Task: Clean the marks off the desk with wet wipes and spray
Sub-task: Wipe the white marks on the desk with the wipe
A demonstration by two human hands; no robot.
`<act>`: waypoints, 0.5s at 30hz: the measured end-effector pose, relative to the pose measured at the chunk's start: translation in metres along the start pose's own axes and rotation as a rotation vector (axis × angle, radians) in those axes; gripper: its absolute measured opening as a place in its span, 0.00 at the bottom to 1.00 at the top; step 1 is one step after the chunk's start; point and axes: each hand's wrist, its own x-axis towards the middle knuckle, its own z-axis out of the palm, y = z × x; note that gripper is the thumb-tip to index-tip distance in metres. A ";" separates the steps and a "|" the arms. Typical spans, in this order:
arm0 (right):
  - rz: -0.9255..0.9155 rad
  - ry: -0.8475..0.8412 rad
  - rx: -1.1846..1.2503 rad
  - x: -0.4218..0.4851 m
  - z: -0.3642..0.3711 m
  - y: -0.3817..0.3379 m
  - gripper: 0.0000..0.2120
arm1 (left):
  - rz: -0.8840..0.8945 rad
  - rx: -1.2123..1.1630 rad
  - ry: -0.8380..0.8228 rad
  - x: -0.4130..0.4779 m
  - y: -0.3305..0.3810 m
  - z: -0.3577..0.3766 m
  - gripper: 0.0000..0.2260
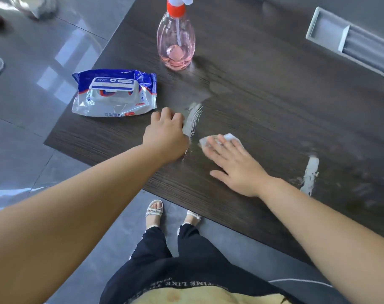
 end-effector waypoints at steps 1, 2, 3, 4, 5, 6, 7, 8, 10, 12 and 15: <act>0.071 -0.018 0.014 -0.006 -0.004 0.020 0.30 | 0.005 -0.002 -0.001 0.003 0.003 0.000 0.17; 0.191 -0.023 0.032 -0.005 -0.011 0.039 0.30 | 0.006 0.007 -0.005 0.006 0.005 0.000 0.18; 0.333 -0.012 0.064 0.001 -0.019 0.056 0.30 | 0.002 0.020 -0.014 0.009 0.008 0.000 0.19; 0.471 0.015 0.103 0.013 -0.026 0.069 0.29 | -0.009 0.033 -0.025 0.013 0.012 0.001 0.20; 0.592 0.052 0.136 0.030 -0.031 0.076 0.29 | -0.024 0.052 -0.034 0.016 0.015 0.002 0.20; 0.685 0.087 0.159 0.048 -0.036 0.076 0.29 | -0.040 0.073 -0.037 0.019 0.018 0.003 0.20; 0.739 0.107 0.174 0.064 -0.037 0.070 0.30 | -0.052 0.093 -0.037 0.021 0.020 0.004 0.20; 0.737 0.116 0.183 0.075 -0.038 0.060 0.30 | -0.058 0.110 -0.036 0.023 0.021 0.004 0.21; 0.538 0.103 0.153 0.075 -0.028 0.035 0.31 | -0.042 0.155 -0.040 0.025 0.020 0.003 0.21; 0.233 0.050 0.103 0.046 -0.019 0.021 0.33 | -0.006 0.227 -0.044 0.025 0.016 0.002 0.23; 0.131 0.014 0.054 0.006 -0.015 0.053 0.33 | 0.021 0.308 -0.044 0.024 0.014 0.005 0.25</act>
